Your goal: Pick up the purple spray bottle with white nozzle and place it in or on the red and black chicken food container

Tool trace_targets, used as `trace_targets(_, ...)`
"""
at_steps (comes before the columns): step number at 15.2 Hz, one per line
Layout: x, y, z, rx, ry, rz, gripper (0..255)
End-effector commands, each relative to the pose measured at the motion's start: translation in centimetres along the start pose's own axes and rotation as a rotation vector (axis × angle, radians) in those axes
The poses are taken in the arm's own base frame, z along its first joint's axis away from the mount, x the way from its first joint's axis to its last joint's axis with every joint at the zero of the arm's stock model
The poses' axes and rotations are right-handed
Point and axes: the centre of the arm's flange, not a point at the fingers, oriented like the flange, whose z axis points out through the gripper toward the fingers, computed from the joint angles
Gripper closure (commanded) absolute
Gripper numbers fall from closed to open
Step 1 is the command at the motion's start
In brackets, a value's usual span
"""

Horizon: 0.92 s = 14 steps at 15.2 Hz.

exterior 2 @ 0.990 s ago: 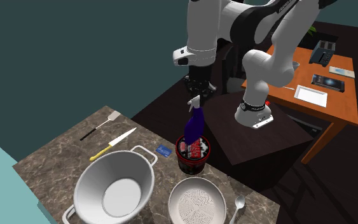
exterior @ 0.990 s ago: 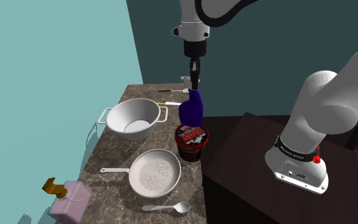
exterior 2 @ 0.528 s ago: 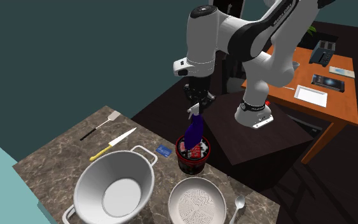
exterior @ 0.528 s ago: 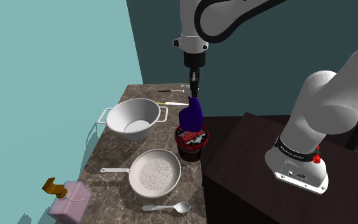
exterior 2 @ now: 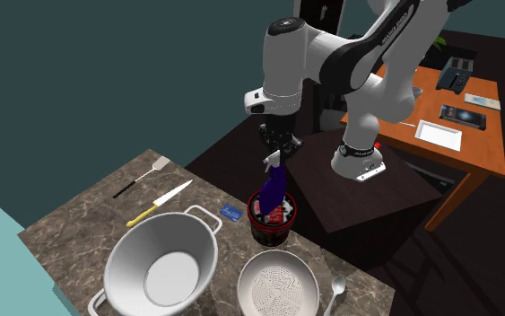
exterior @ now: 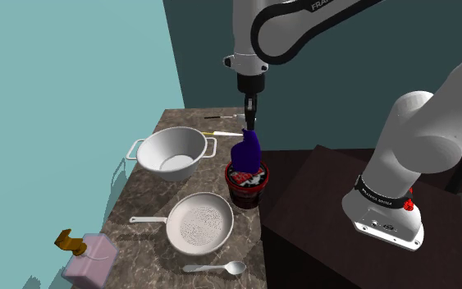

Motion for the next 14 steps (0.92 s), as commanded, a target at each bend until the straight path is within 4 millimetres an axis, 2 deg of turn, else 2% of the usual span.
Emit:
trace_targets(1,0.0,0.0,0.1,0.001,-0.003,0.000,255)
trace_targets(2,0.0,0.0,0.1,0.001,-0.003,0.000,255)
trace_targets(3,-0.1,0.0,0.2,0.001,-0.003,0.000,0)
trace_targets(8,0.0,0.0,0.1,0.001,-0.003,0.000,0)
trace_targets(12,0.0,0.0,-4.9,0.001,-0.003,0.000,0)
trace_targets(14,0.0,0.0,-4.9,0.001,-0.003,0.000,0)
